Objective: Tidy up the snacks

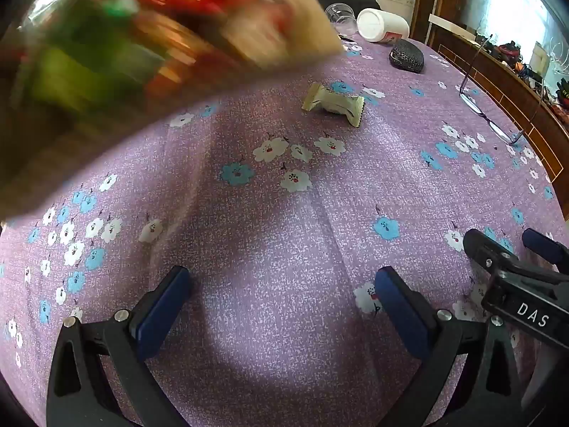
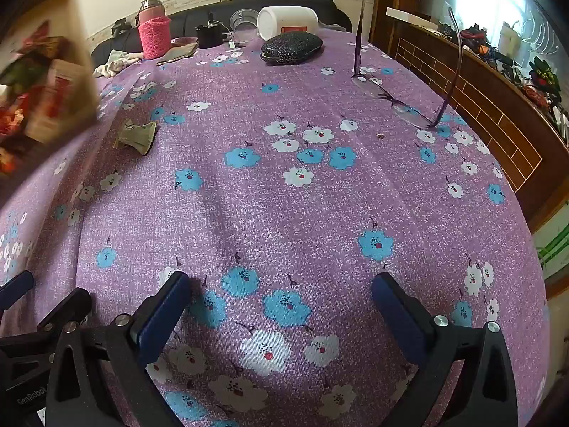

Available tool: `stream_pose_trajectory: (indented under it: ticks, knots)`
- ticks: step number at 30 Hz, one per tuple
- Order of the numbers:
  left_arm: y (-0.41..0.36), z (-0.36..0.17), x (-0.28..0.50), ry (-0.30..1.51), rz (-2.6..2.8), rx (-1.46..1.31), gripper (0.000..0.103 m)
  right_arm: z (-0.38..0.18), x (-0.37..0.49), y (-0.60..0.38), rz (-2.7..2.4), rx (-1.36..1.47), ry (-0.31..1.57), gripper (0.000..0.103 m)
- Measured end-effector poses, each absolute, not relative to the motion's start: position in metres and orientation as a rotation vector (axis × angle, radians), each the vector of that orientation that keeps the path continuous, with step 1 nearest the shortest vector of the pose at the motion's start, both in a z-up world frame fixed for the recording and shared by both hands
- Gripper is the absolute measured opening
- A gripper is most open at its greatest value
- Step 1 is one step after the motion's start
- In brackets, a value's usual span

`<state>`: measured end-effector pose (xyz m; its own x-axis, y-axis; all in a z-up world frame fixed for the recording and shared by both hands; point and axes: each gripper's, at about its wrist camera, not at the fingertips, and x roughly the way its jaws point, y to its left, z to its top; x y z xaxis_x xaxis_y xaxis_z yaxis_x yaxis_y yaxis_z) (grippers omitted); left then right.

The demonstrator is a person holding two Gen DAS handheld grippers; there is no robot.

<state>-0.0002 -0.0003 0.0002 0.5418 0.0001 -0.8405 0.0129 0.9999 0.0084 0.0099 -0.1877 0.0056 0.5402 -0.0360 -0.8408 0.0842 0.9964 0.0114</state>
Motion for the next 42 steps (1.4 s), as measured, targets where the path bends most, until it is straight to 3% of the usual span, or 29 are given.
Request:
stream_pose_trajectory:
  ticks: [42]
  knots:
    - [0.0056, -0.0009, -0.0025, 0.998, -0.008, 0.014, 0.103, 0.0058, 0.0105, -0.1886, -0.071, 0.053, 0.999, 0.102]
